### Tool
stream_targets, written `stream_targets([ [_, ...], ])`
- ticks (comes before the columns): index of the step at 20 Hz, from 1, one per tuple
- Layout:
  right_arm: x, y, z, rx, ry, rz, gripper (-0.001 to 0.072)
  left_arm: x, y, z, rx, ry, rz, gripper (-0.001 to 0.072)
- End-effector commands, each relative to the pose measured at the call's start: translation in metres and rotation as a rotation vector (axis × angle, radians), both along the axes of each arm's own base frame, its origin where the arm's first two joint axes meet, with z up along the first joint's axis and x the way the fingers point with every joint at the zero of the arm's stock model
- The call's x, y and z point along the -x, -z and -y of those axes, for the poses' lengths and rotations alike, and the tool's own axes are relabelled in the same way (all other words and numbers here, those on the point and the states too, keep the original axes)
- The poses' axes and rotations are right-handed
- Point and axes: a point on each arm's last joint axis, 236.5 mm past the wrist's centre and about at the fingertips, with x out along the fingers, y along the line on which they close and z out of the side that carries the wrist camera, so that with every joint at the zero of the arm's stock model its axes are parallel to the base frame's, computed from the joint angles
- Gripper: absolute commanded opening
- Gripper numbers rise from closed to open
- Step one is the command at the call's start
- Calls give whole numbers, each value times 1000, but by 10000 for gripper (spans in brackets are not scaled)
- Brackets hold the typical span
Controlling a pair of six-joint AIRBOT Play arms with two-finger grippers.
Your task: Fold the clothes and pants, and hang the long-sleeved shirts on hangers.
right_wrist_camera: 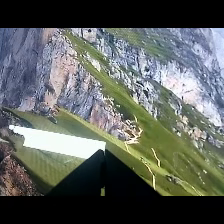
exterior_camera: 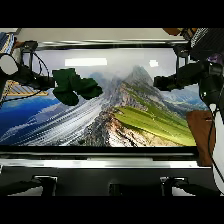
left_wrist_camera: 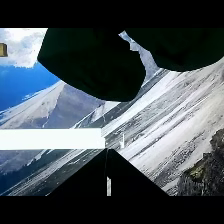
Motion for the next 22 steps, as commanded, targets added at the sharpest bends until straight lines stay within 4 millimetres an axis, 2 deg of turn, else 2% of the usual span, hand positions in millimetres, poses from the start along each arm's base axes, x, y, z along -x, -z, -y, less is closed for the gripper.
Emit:
stream_targets([
  [1, 0, -1, 0, -1, 1, 1, 38, 0, 0, 0, 2, -2, 1, 19],
  [5, 0, -1, 0, -1, 1, 2, 38, 0, 0, 1, 5, -1, 1, 22],
  [6, 0, -1, 0, -1, 1, 2, 38, -4, 0, 1, 2, 2, 16, 104],
  [8, 0, -1, 0, -1, 1, 2, 38, -20, -2, 2, 21, -29, 72, 720],
  [11, 0, -1, 0, -1, 2, 2, 38, -70, 12, 23, 59, 7, 192, 720],
  [13, 0, -1, 0, -1, 1, 1, 39, -102, 43, 39, 79, 31, 224, 720],
  [15, 1, 0, 0, -3, 4, -4, 39, -128, 85, 49, 97, 24, 231, 720],
  [18, 1, -1, -1, -11, 10, -5, 41, -148, 154, 51, 133, -41, 189, 720],
  [20, 1, -1, -1, -11, 10, -5, 41, -149, 185, 49, 141, -64, 152, 720],
  [21, 1, -1, -1, -11, 10, -5, 41, -149, 191, 49, 143, -70, 143, 720],
  [22, 1, -1, -1, -11, 10, -5, 41, -150, 189, 49, 144, -71, 144, 543],
])
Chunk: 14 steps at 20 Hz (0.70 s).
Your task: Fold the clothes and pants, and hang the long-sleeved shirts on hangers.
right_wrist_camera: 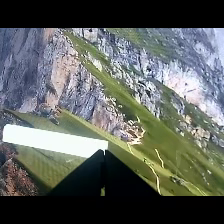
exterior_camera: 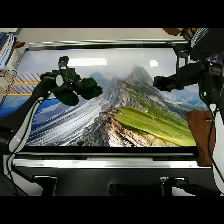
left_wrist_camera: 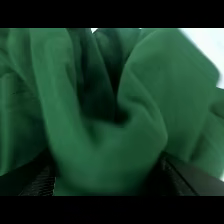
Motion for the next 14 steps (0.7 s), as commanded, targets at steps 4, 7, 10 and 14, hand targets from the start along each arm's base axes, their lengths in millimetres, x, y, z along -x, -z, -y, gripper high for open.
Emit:
stream_targets([
  [4, 4, 0, 0, -11, 16, -19, 40, 9, -23, 24, 81, 11, -76, 16],
  [7, 18, 2, -1, -12, 12, -74, 39, 55, -92, 88, 247, 154, -144, 16],
  [10, 36, -8, 0, -1, -4, -97, 39, 112, -161, 178, 410, 338, -150, 16],
  [14, 63, -38, 5, 21, -20, -79, 39, 175, -166, 283, 444, 502, -223, 16],
])
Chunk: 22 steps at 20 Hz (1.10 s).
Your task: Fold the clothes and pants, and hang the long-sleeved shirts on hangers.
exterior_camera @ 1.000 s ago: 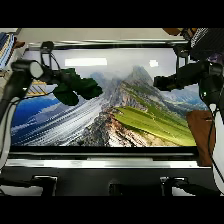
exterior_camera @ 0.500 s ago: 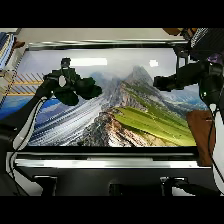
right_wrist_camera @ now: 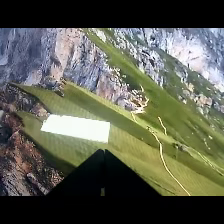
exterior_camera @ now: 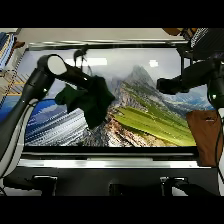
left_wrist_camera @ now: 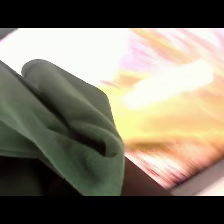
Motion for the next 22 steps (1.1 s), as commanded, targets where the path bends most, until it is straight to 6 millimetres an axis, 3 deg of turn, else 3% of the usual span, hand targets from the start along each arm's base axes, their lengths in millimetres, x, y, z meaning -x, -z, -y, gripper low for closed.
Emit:
stream_targets([
  [1, 31, -24, 5, 26, -16, -8, 39, 67, 0, 92, 52, 158, -90, 16],
  [5, 60, -58, 12, 49, -19, 45, 39, 100, 68, 168, 26, 235, -177, 15],
  [7, 67, -72, 13, 51, -18, 82, 40, 102, 91, 183, 33, 215, -215, 16],
  [8, 70, -77, 14, 54, -17, 96, 40, 100, 93, 187, 59, 205, -227, 24],
  [9, 72, -80, 15, 58, -14, 106, 41, 95, 88, 185, 83, 192, -231, 144],
  [10, 73, -82, 17, 65, -11, 111, 45, 88, 81, 176, 92, 178, -233, 380],
  [11, 73, -82, 18, 70, -9, 113, 100, 80, 68, 160, 89, 176, -223, 570],
  [12, 73, -82, 18, 71, -9, 113, 169, 73, 52, 138, 78, 192, -201, 616],
  [14, 72, -83, 18, 70, -9, 115, 209, 58, 17, 74, 22, 177, -143, 616],
  [18, 72, -83, 18, 72, -12, 118, 210, 31, -42, -103, -202, -89, 3, 616],
  [20, 72, -83, 18, 71, -12, 117, 210, 37, -38, -159, -196, -210, -30, 616],
  [22, 73, -83, 18, 70, -13, 114, 210, 55, 0, -186, -157, -262, -129, 616],
])
